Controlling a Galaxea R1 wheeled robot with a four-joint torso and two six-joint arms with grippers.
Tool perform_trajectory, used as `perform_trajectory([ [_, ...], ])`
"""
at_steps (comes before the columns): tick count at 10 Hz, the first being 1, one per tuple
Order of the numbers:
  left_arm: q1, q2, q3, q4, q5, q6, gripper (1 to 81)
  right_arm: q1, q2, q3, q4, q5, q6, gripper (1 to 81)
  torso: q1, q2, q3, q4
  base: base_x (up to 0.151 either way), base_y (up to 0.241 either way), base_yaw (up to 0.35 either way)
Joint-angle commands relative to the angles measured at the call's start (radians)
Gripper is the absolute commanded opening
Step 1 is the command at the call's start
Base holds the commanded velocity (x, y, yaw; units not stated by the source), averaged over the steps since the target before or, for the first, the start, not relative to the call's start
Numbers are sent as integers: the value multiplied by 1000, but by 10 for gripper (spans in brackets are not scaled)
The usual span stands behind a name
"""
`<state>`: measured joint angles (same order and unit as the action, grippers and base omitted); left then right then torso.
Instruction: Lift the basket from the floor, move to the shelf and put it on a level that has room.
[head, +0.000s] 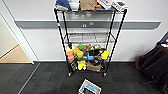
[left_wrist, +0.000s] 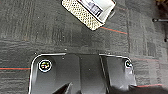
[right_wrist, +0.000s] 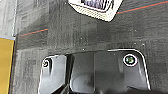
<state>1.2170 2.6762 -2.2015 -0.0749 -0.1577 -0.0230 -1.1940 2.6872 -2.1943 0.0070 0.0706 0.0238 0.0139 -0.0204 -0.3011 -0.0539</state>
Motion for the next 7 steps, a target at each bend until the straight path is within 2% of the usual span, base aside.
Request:
perform_trajectory([
  [1,-46,-14,11,3,47,5,811,58,-19,4,5,-46,2,811,0,0,0,0,111,0,0],
  [7,-46,-18,11,0,49,5,811,53,-13,-13,5,-46,1,811,0,0,0,0,111,0,0],
])
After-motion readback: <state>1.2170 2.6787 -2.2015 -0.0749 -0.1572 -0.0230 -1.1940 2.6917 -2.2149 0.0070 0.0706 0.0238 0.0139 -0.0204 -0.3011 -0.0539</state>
